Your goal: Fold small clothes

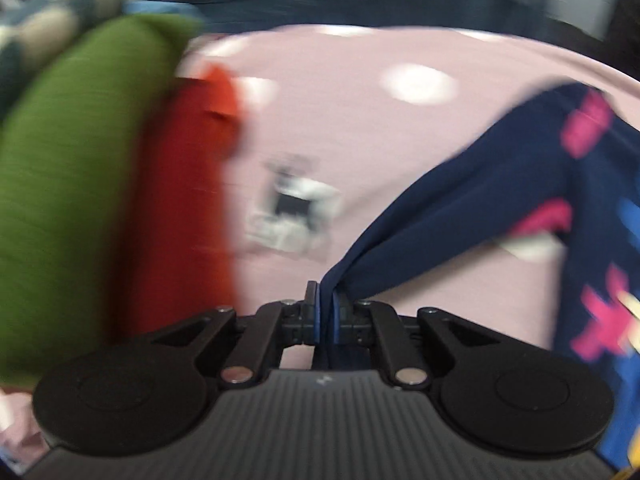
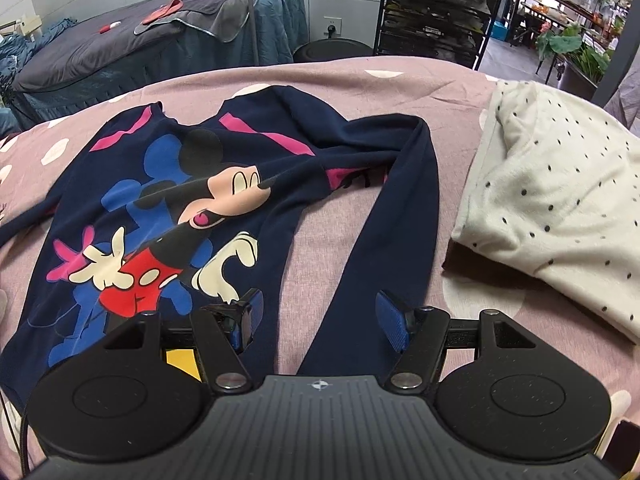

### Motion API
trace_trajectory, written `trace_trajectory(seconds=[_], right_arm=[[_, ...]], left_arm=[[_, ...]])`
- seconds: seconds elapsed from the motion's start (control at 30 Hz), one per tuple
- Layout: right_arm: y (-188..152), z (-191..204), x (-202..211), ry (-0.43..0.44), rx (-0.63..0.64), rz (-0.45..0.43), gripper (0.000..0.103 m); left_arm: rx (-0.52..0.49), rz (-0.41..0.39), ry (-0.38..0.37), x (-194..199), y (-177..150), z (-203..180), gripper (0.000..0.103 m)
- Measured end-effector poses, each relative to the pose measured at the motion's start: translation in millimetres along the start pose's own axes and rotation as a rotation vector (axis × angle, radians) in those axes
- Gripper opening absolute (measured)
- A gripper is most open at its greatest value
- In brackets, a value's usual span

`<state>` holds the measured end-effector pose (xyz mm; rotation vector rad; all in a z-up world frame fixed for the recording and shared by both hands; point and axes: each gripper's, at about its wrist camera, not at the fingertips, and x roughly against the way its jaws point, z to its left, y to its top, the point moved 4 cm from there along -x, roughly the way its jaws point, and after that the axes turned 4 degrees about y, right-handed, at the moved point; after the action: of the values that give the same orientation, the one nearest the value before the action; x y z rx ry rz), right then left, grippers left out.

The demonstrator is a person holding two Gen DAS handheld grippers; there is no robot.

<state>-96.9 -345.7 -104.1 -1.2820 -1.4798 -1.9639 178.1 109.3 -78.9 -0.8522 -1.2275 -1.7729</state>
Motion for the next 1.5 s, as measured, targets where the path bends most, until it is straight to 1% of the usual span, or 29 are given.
trace_trajectory(seconds=[0.03, 0.1, 0.13, 0.17, 0.2, 0.23, 0.27, 0.3, 0.37, 0.43, 0.53, 0.6, 0.67, 0.7, 0.8, 0.9, 0.97, 1.0, 1.03, 1.07, 1.1, 1.13, 1.17, 1.23, 1.27, 1.33, 1.4, 1.47, 1.5], right_arm=[[-1.6, -0.9, 0.4, 0.000, -0.004, 0.002, 0.102], [-5.4, -3.0, 1.4, -0.001, -0.012, 0.010, 0.102], [-7.4, -3.7, 2.0, -0.001, -0.015, 0.013, 0.102], [-9.1, -4.4, 2.8, 0.001, -0.019, 0.017, 0.102], [-10.9, -5.1, 3.5, 0.009, -0.023, 0.023, 0.102], [-12.5, -5.4, 4.3, 0.024, -0.026, 0.030, 0.102], [-14.3, -5.0, 5.5, 0.040, -0.026, 0.033, 0.102], [-15.9, -4.4, 7.4, 0.056, -0.023, 0.033, 0.102], [-19.5, -2.2, 11.8, 0.099, -0.016, 0.031, 0.102], [-23.9, 1.3, 15.3, 0.175, -0.014, 0.035, 0.102], [-33.7, 11.2, 16.3, 0.295, 0.013, 0.069, 0.102], [-41.6, 22.0, 10.6, 0.350, 0.059, 0.118, 0.102], [-51.0, 31.5, 1.8, 0.377, 0.098, 0.167, 0.102], [-55.4, 34.6, -4.1, 0.371, 0.106, 0.200, 0.102], [-67.7, 31.7, -14.5, 0.309, 0.103, 0.315, 0.103], [-85.6, 19.2, -7.3, 0.337, 0.127, 0.408, 0.103], [-96.3, 5.0, 0.1, 0.294, 0.169, 0.427, 0.103], [-100.3, -3.6, 4.0, 0.277, 0.164, 0.438, 0.103], [-104.3, -13.4, 4.7, 0.215, 0.152, 0.461, 0.103], [-107.8, -24.0, 5.7, 0.123, 0.151, 0.474, 0.103], [-109.4, -33.0, 7.8, 0.049, 0.155, 0.475, 0.103], [-107.7, -38.5, 12.1, 0.035, 0.142, 0.455, 0.103], [-103.1, -42.0, 18.8, 0.055, 0.109, 0.408, 0.096], [-91.9, -43.1, 29.4, 0.121, 0.011, 0.323, 0.096], [-87.4, -40.5, 31.3, 0.132, -0.013, 0.296, 0.096], [-81.5, -34.9, 32.5, 0.094, -0.014, 0.240, 0.096], [-79.8, -33.7, 31.5, 0.091, -0.047, 0.191, 0.095], [-84.0, -40.5, 19.5, 0.075, -0.097, 0.213, 0.093], [-84.3, -44.3, 8.9, 0.063, -0.120, 0.239, 0.086]], left_arm=[[0.014, -0.003, 0.036, -2.5, 5.2, 5.6, 0.006], [0.021, -0.008, 0.080, -6.7, 10.1, 7.9, 0.009], [0.002, -0.005, 0.096, -8.4, 11.1, 4.8, 0.009], [-0.026, -0.003, 0.108, -10.2, 11.6, -0.4, 0.013], [-0.055, 0.000, 0.117, -11.3, 11.8, -6.0, 0.033], [-0.088, 0.004, 0.109, -11.8, 12.8, -3.8, 0.048], [-0.124, 0.004, 0.101, -8.9, 11.1, -10.5, 0.079], [-0.150, -0.011, 0.100, -4.7, 8.8, -15.5, 0.090], [-0.185, -0.055, 0.061, 7.7, 2.2, -22.8, 0.091], [-0.203, -0.059, -0.014, 18.8, -6.7, -28.0, 0.094], [-0.214, -0.038, -0.151, 32.5, -29.1, -33.1, 0.099], [-0.224, -0.005, -0.214, 37.1, -48.1, -34.8, 0.099], [-0.242, 0.035, -0.263, 35.5, -67.8, -35.9, 0.099], [-0.253, 0.053, -0.277, 35.1, -76.7, -36.0, 0.099], [-0.267, 0.089, -0.278, 36.1, -100.2, -32.2, 0.099], [-0.238, 0.123, -0.324, 37.9, -119.0, -25.4, 0.099], [-0.231, 0.124, -0.335, 41.6, -129.0, -22.4, 0.099], [-0.235, 0.124, -0.335, 41.8, -131.9, -21.8, 0.099], [-0.241, 0.124, -0.335, 41.6, -134.6, -22.0, 0.099], [-0.248, 0.123, -0.335, 42.0, -136.3, -23.1, 0.099], [-0.257, 0.119, -0.335, 42.5, -137.0, -23.9, 0.099], [-0.267, 0.112, -0.333, 44.0, -137.3, -25.3, 0.099], [-0.276, 0.105, -0.331, 44.2, -136.9, -27.1, 0.099], [-0.290, 0.100, -0.337, 43.3, -133.5, -32.0, 0.099], [-0.296, 0.097, -0.339, 44.0, -132.2, -34.2, 0.099], [-0.315, 0.082, -0.338, 47.2, -128.9, -39.4, 0.099], [-0.333, 0.063, -0.341, 51.3, -126.2, -43.8, 0.099], [-0.346, 0.060, -0.345, 53.1, -125.1, -48.1, 0.099], [-0.353, 0.063, -0.343, 53.6, -125.0, -49.5, 0.099]])
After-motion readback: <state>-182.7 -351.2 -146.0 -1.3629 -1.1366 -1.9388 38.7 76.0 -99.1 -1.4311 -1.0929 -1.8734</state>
